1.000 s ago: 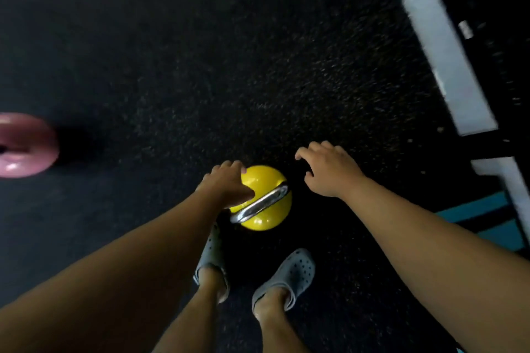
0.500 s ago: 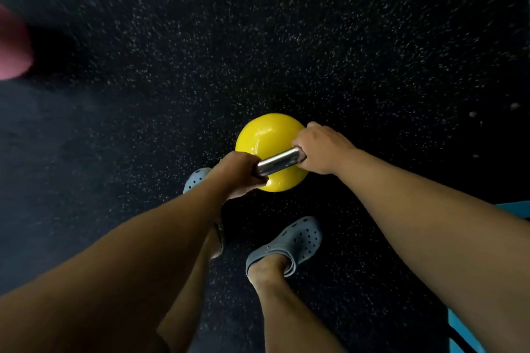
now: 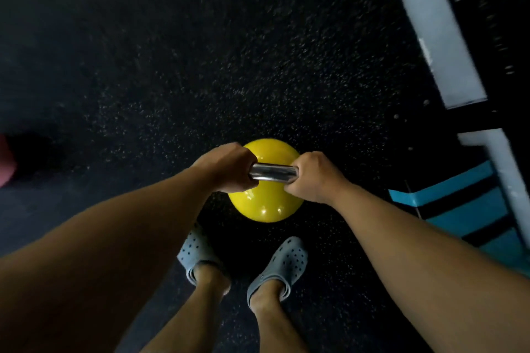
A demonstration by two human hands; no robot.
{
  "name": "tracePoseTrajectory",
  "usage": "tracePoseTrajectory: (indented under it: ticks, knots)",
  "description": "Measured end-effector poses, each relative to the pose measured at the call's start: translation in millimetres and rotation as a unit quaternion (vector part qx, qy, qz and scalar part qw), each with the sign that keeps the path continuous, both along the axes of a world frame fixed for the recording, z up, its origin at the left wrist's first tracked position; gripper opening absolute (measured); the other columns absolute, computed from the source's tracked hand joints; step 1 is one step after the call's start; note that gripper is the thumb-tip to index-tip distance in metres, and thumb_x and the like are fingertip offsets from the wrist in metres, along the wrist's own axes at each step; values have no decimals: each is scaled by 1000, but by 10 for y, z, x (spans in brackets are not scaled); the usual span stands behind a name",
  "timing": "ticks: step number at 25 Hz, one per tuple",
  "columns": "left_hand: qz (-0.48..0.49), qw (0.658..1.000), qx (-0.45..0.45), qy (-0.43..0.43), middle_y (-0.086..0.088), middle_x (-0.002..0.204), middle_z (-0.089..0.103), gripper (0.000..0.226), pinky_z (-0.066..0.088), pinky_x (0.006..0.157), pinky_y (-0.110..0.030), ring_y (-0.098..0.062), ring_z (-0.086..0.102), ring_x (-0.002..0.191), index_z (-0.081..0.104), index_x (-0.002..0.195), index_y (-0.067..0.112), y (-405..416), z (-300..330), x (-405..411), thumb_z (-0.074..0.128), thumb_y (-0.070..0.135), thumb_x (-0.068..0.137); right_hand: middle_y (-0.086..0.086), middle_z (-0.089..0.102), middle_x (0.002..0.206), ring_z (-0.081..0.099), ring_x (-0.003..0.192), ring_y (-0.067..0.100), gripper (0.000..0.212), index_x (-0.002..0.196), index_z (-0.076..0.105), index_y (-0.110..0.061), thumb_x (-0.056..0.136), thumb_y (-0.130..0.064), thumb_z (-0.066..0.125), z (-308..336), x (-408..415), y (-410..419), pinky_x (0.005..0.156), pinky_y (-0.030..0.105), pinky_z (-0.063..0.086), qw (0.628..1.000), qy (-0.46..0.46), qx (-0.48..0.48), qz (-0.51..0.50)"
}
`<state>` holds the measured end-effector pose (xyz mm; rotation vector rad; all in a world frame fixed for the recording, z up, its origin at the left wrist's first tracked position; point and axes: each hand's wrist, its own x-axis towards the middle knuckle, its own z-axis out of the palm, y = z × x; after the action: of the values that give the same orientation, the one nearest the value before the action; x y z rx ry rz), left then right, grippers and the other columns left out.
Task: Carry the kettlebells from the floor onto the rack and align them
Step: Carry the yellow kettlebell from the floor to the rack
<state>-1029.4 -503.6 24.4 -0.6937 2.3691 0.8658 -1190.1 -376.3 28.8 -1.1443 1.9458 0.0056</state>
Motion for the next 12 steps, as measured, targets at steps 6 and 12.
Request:
tracePoseTrajectory:
  ticks: [6,12]
  knots:
    - [-119,989,-45,80,4,69,65,18,50,55,-30,-18,63,63,68,82,24,-490,873,-922,61,40,80,8,63,58,63,57,29,17,61,63,-6,62,-22,65,924,-613,-156,46,29,46,986,93,-78,-117]
    - [-271,941,-120,164,-1,70,63,23,42,54,-30,-24,59,64,61,74,22,-1013,1629,-2332,59,43,81,7,70,69,67,66,26,21,71,68,-12,66,-32,71,1653,-1466,-362,53,31,52,944,182,-109,-251]
